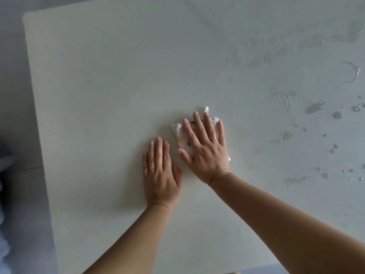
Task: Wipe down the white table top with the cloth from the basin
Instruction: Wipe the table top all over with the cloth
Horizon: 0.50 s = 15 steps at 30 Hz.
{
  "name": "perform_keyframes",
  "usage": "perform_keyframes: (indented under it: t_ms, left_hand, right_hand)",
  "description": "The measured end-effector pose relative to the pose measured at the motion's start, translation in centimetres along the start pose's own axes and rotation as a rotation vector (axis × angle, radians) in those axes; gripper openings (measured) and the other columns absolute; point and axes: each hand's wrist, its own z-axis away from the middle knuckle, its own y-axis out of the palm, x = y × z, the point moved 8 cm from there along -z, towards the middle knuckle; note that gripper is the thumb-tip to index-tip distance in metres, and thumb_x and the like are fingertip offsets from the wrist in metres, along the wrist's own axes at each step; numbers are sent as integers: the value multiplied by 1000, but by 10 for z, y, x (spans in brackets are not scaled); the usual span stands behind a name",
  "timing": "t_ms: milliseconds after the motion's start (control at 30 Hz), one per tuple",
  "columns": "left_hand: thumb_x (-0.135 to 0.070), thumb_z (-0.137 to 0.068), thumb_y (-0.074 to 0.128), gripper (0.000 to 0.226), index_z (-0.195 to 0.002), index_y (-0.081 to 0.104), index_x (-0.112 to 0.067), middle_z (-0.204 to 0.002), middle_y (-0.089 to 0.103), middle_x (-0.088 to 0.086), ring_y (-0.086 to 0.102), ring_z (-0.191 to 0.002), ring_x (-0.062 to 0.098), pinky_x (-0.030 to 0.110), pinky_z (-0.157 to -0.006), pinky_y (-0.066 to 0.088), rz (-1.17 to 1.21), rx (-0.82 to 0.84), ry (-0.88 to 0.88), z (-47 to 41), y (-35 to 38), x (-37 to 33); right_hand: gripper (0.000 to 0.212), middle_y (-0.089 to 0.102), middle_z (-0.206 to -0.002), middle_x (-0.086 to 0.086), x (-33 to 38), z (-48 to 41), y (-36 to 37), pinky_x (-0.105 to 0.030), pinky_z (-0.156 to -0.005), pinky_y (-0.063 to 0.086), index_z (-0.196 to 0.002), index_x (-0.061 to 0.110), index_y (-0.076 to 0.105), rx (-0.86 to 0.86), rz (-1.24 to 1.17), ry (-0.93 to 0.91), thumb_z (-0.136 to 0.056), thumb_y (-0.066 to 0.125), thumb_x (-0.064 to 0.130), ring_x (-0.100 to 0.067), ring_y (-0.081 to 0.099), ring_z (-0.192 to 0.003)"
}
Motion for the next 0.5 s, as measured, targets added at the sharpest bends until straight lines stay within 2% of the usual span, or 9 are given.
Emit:
perform_keyframes:
  t_ms: [67,200,267,367,433,500]
  left_hand:
    - [-26,-90,31,58,-144,34,-3,-153,28,14,23,-143,28,43,-116,15,-7,-3,-2,0,0,1]
    - [-24,-87,34,62,-145,32,-4,-154,26,14,22,-143,28,44,-116,16,-4,0,3,0,-2,0]
    - [-24,-86,34,62,-145,33,-4,-153,27,14,23,-143,29,44,-116,17,6,-12,2,0,-3,-1]
    - [-24,-87,34,61,-144,34,-4,-153,28,15,24,-142,29,44,-116,17,13,-28,6,-1,-4,-2]
    - [-23,-86,34,61,-144,34,-3,-152,29,15,25,-142,30,43,-115,17,8,-26,12,0,-4,-2]
    - [-22,-85,35,61,-142,37,-2,-151,30,17,27,-141,33,44,-115,17,0,-29,22,-1,-5,-2]
  right_hand:
    - [70,13,-158,-9,-2,-2,4,-54,-116,5,-150,22,19,38,20,-22,-92,27,60,-31,2,-146]
    - [64,23,-155,-8,-12,2,-3,-54,-115,15,-147,22,29,-10,18,-29,-92,36,53,-30,14,-144]
    - [62,25,-154,-8,-28,6,-7,-53,-115,16,-147,22,31,-40,26,29,-93,36,51,-29,17,-144]
    - [63,21,-156,-8,-46,13,-7,-52,-116,11,-148,21,25,-48,12,196,-93,30,51,-25,6,-144]
    - [64,18,-156,-11,-34,24,-2,-51,-117,7,-149,21,23,-47,-4,283,-93,30,51,-28,4,-145]
    - [61,21,-155,-13,-3,40,5,-53,-116,10,-147,21,28,-46,-26,206,-93,35,49,-33,12,-144]
